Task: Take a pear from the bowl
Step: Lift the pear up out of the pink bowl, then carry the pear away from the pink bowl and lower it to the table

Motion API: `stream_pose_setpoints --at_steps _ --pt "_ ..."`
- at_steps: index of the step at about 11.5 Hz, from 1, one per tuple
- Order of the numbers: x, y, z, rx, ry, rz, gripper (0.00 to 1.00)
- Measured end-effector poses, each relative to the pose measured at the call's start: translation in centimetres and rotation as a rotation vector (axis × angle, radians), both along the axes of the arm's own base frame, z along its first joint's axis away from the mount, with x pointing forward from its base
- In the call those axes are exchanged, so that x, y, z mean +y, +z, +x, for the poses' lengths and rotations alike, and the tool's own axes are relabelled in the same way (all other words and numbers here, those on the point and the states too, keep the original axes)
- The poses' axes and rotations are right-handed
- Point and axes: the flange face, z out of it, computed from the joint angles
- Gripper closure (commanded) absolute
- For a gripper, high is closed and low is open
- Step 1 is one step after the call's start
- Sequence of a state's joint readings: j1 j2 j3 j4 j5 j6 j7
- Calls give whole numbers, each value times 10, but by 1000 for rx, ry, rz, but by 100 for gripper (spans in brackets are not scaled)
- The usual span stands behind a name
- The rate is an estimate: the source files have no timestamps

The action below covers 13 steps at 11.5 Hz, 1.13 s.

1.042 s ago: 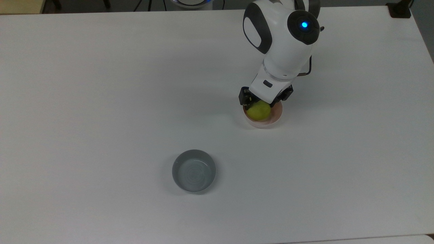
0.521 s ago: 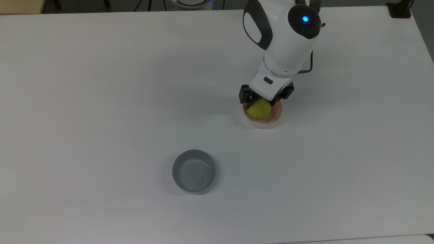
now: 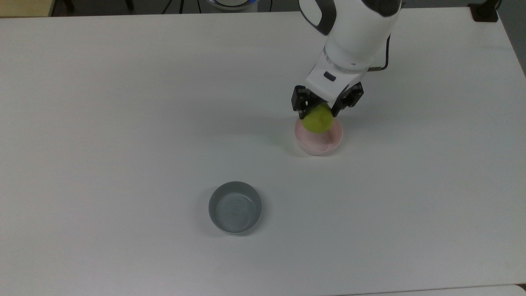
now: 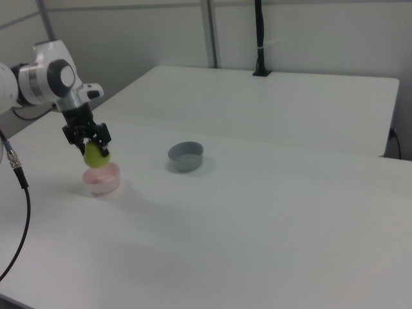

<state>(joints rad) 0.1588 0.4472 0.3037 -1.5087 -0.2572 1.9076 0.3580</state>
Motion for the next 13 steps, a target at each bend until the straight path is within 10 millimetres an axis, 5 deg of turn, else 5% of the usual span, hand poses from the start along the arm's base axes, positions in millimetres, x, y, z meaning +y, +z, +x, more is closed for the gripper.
stream_pose_setpoints --at_steps 4,6,13 --pt "-9 90 -21 20 3 9 54" --pt "-26 111 -23 17 28 4 54" --pt "-220 101 22 63 5 -61 54"
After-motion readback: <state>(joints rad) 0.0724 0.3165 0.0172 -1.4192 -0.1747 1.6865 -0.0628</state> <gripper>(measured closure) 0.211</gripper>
